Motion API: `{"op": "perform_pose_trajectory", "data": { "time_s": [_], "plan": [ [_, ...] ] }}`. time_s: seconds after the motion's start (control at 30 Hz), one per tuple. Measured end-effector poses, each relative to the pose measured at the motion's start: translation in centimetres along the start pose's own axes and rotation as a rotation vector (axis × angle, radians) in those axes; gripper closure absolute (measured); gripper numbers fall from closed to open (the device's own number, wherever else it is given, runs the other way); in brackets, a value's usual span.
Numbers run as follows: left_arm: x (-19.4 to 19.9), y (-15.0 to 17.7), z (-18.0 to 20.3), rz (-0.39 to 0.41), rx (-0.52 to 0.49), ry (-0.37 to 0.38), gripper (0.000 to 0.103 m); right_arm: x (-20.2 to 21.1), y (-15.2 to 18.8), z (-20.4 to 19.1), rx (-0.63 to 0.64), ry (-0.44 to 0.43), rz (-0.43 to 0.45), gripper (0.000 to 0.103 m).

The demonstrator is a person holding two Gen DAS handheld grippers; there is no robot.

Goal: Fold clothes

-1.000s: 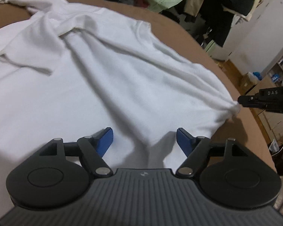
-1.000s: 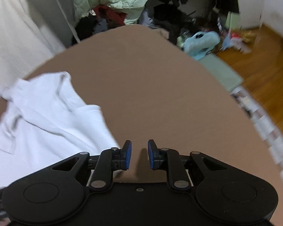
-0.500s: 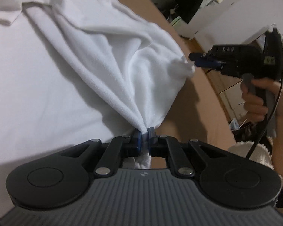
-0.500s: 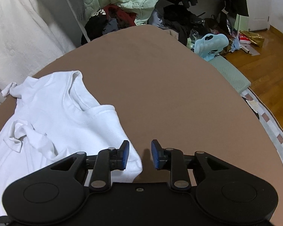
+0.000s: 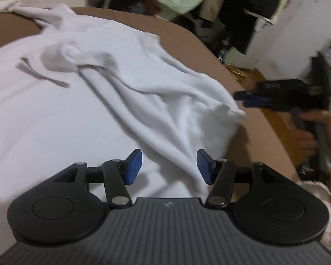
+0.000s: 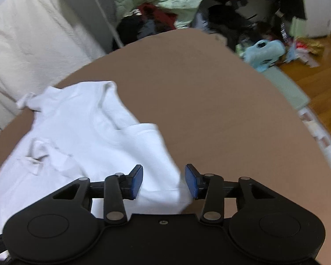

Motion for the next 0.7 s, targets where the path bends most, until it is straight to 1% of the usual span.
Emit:
{"op": "perform_pose_trajectory", "data": {
  "time_s": [0.1, 0.17, 0.23, 0.33, 0.4, 0.5, 0.57, 0.67, 0.7],
  "plan": [
    [-1.0, -0.1, -1.3, -0.003, 0.034, -0.048, 0.048, -0.4, 0.0, -0.4, -0.012, -0.06, -0.023, 0.053],
    [-1.6, 0.0, -1.7, -0.006, 0.055, -0.06, 0.047, -0.6, -0.1, -0.3, -0.006, -0.08, -0.032, 0.046],
    [-2.1, 0.1, -2.2, -0.009, 0.075, -0.067, 0.047, -0.9, -0.3, 0.0, 0.005, -0.077, -0.035, 0.043],
    [-2.7, 0.5, -2.6, -0.008, 0.102, -0.075, 0.046, -1.9, -1.1, 1.1, 0.017, -0.048, -0.028, 0.043],
    [-2.9, 0.6, -2.5, -0.006, 0.092, -0.085, 0.046, -2.6, -1.3, 2.1, -0.024, -0.062, -0.035, 0.043],
    [-2.9, 0.6, -2.1, 0.0, 0.057, -0.096, 0.046, -3.2, -0.7, 3.8, -0.155, -0.173, -0.064, 0.043],
    [-2.5, 0.4, -1.8, 0.009, 0.03, -0.096, 0.046, -3.0, -0.6, 4.1, -0.201, -0.238, -0.065, 0.043],
    [-2.0, 0.3, -1.4, 0.022, 0.001, -0.085, 0.041, -2.3, -0.5, 4.4, -0.228, -0.256, -0.039, 0.043],
    [-1.9, 0.4, -1.5, 0.023, 0.003, -0.078, 0.04, -2.0, -0.4, 4.6, -0.241, -0.249, -0.034, 0.043]
  ]
}}
Point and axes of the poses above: each gripper's, at about its wrist camera, not at the fingertips, and x roughly against the way its jaws point, z to its right, y to its underside, the point moved 2 cm from there along -x, roughly the way its jaws point
